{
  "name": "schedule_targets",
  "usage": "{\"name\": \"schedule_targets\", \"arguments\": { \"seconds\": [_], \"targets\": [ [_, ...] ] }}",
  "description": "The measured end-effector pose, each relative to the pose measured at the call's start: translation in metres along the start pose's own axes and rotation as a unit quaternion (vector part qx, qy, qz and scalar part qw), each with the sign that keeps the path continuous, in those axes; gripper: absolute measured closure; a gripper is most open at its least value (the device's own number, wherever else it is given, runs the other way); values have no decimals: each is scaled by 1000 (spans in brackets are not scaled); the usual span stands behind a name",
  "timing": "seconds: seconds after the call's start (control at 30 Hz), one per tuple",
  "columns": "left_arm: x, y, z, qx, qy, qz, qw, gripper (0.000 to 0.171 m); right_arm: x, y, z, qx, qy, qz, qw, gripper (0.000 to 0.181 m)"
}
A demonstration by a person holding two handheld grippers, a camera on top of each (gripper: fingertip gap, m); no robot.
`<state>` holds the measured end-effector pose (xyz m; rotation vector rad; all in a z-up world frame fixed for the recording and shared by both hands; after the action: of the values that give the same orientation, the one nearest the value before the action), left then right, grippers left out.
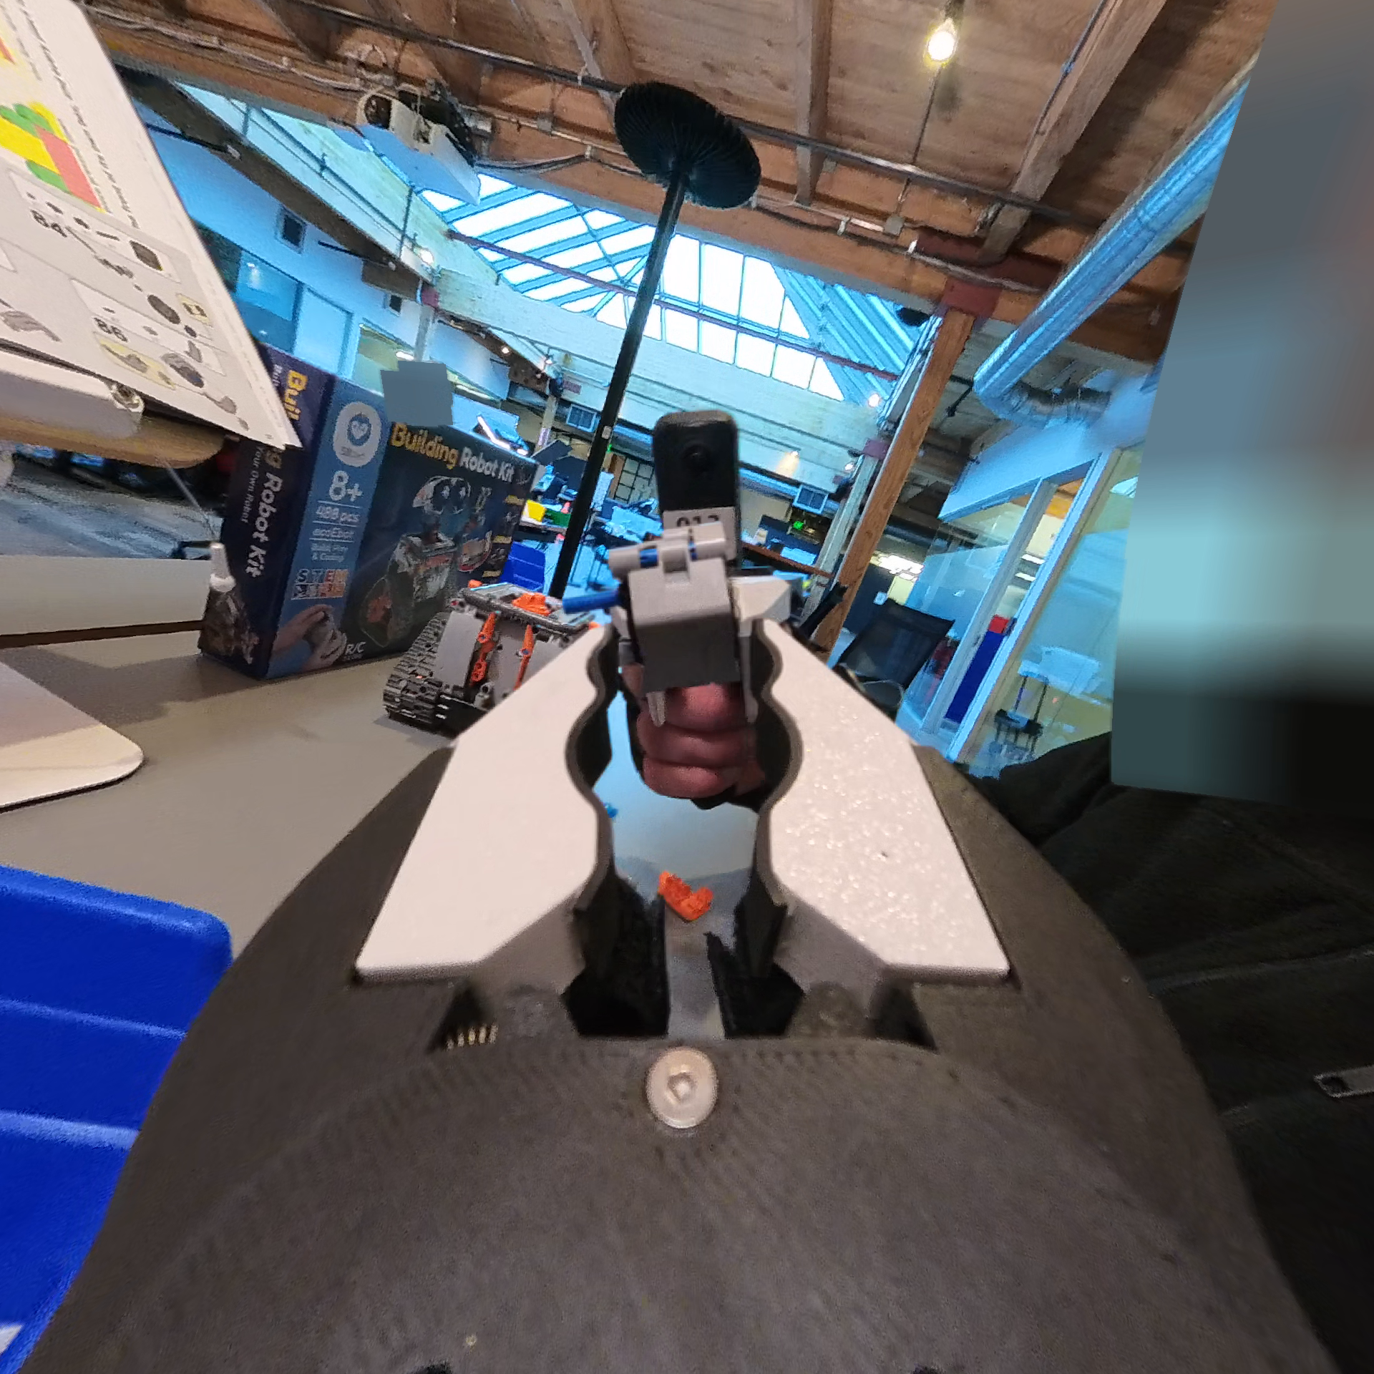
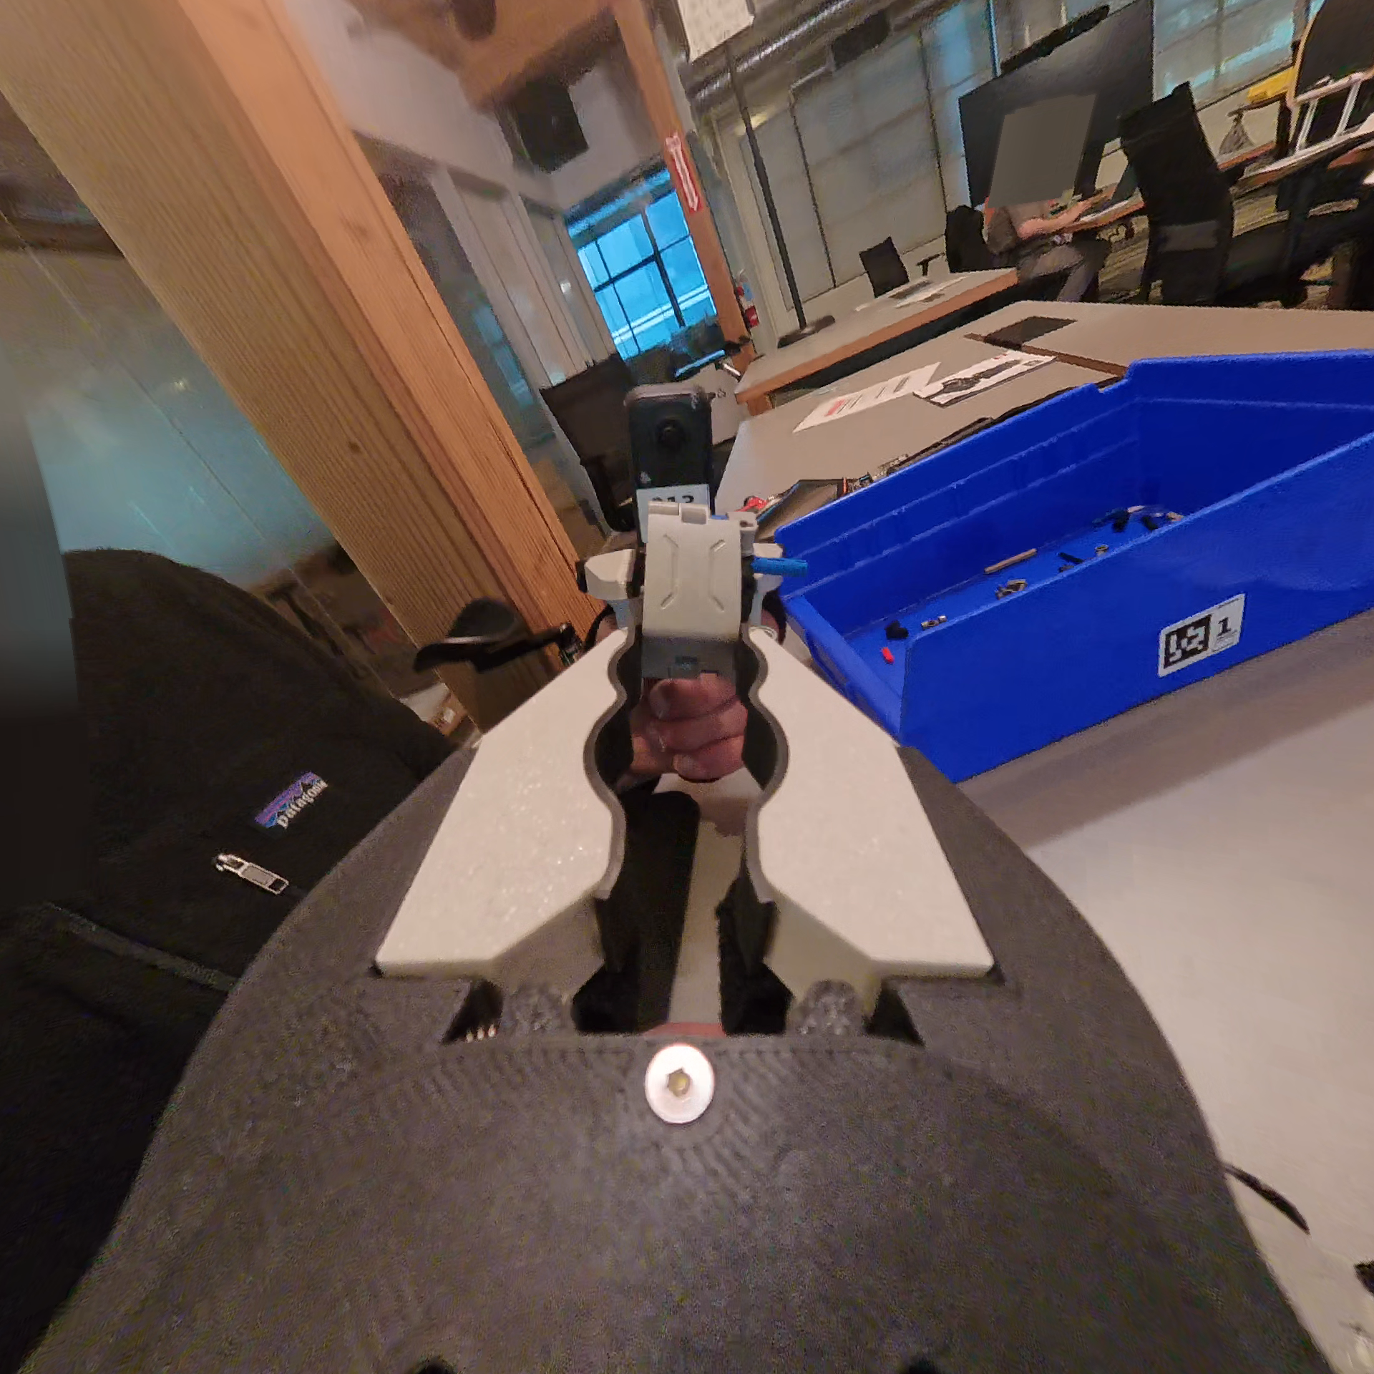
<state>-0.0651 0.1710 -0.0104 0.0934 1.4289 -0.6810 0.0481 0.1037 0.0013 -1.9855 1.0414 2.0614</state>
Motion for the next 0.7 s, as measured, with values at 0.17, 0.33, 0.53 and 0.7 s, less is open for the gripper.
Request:
{"name": "schedule_targets", "arguments": {
  "seconds": [0.17, 0.33, 0.53, 0.7],
  "targets": [
    [4, -1, 9, 6, 16, -1, 1000, 138, -1, -3, -2, -8, -19, 21, 1000, 159],
    [4, 0, 9, 6, 9, -9, 1000, 145, -1, -3, -2, -20, -27, 34, 999, 159],
    [4, 0, 8, 6, 6, -7, 1000, 147, -1, -3, -1, -26, -29, 40, 998, 159],
    [4, -1, 8, 1, 12, 10, 1000, 149, -1, -2, -2, -21, -21, 29, 999, 159]
  ]
}}
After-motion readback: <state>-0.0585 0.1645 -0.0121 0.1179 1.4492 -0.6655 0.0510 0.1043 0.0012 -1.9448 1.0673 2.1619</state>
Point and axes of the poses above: each gripper's, where its closed fingertips meet, z out along the fingers, x out of its underside, y = z × x across the jaws, the point moved 6 cm from there along -z, back along the fingers, and after that the axes turned 8 degrees about y, right-handed, at the moved point
